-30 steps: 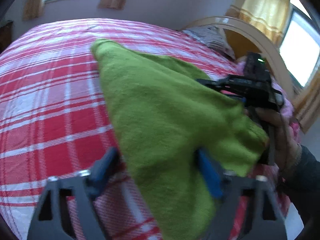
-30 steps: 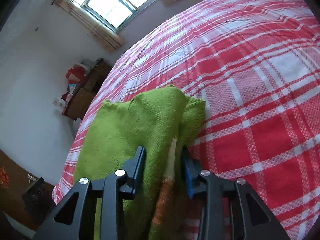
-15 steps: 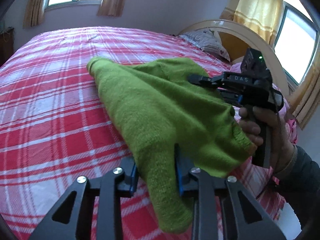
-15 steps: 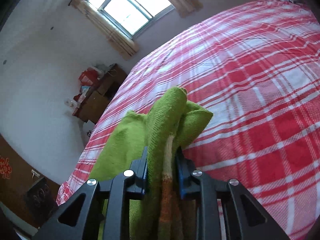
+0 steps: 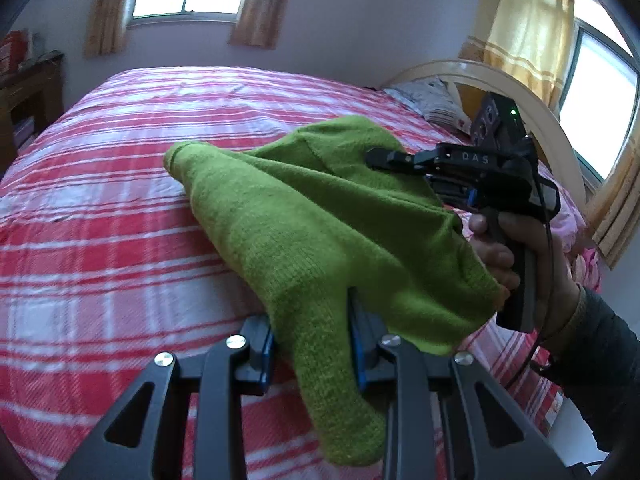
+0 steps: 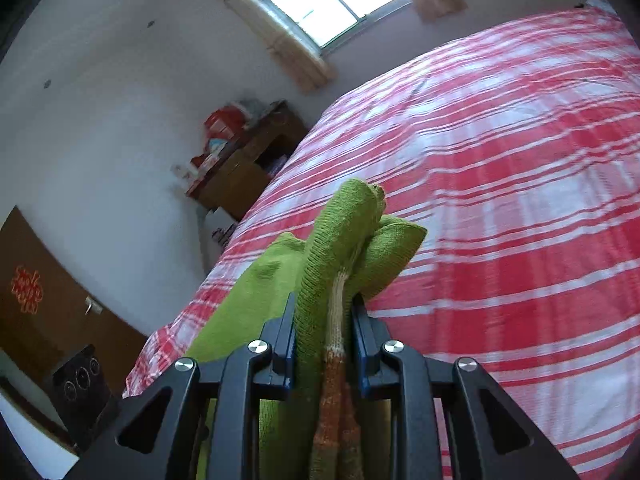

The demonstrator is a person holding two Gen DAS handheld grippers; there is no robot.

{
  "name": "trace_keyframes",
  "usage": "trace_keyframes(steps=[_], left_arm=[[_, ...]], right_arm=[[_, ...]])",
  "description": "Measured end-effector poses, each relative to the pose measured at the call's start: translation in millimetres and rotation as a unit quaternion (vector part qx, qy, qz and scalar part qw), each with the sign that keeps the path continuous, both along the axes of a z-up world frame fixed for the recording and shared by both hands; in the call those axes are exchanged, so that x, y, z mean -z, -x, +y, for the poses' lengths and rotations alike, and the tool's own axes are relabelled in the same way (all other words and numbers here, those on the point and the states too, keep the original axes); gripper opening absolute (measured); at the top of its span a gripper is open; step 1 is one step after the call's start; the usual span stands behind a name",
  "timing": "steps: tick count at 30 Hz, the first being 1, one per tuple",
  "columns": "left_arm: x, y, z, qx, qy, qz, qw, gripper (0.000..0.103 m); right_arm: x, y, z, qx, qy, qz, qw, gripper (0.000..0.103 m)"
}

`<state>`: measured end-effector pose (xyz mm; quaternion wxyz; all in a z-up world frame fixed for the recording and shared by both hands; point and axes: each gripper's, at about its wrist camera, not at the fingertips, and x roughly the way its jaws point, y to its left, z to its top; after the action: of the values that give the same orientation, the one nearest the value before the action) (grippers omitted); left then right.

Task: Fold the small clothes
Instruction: 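Lift the folded sweater with the right gripper and carry it across the bed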

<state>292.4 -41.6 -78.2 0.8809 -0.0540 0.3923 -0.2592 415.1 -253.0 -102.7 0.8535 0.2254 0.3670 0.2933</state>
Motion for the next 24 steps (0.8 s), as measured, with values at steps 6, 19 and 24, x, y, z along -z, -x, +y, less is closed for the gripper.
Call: trace_keyframes(steps=[6,19,24], left_arm=[[-9.8,16.3,29.2,-0.031,-0.013,-0.019,0.9993,0.03],[-8.7,45.9,94.0,-0.102,-0.033,-0.015,0.9942,0.03],[-11.9,54.5,114.1,-0.126,-0.036,-0.017,0.9913,0.03]], right_arm=[[-3.2,3.7,44.0,-0.033,-0.008,-0.005,0.999,0.023],[3.8,8.1,151.3,-0.113,-0.008,-0.002,0.994,0.023],[8.2,11.9,183.8,-0.138,-0.007,0.001,0.99,0.023]])
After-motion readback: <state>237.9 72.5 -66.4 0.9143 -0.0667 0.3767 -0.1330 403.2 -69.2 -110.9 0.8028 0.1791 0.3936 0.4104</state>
